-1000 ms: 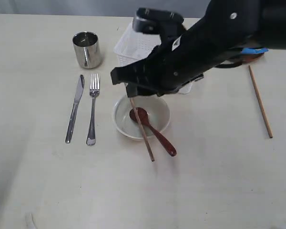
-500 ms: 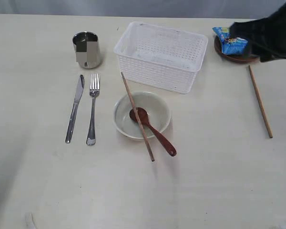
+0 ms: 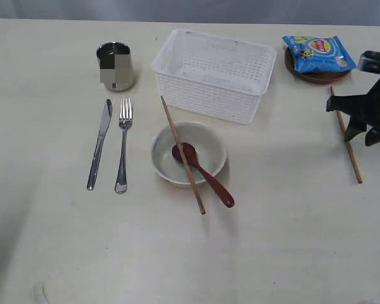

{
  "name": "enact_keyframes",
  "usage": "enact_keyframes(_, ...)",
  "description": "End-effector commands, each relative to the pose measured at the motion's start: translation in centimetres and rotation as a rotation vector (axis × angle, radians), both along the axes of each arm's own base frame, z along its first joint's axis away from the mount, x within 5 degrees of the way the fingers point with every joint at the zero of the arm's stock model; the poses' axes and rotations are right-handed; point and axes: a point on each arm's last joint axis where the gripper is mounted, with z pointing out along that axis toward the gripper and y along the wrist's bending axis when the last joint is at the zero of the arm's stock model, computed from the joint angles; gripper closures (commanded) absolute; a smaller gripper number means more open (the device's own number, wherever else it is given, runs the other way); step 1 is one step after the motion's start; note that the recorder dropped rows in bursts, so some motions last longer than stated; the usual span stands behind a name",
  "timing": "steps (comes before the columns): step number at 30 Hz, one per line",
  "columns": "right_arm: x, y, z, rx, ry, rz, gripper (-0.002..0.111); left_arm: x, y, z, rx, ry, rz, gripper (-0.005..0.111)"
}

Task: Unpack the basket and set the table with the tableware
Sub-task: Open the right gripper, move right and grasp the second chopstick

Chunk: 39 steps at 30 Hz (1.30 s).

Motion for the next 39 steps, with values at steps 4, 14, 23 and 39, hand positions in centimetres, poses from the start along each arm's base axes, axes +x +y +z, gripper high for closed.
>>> enact_keyframes(4, 0.3, -0.1, -2.2, 0.002, 0.024, 0.027, 0.070, 0.0, 0.0, -0.1, 0.001, -0.002, -0.005, 0.107)
enact_keyframes(14, 0.0, 0.0, -4.5, 0.007, 0.102, 0.046, 0.081, 0.0, 0.0, -0.1, 0.001, -0.002, -0.005, 0.107)
enact_keyframes(23, 1.1, 1.6, -3.2, 0.004, 0.108, 0.118, 0.109, 0.0, 0.0, -0.1, 0.001, -0.002, -0.005, 0.107)
enact_keyframes(39, -1.7, 4.9, 14.1, 0.088, -0.343, 0.184, 0.109, 0.0, 0.0, -0.1, 0.002, -0.002, -0.005, 0.107)
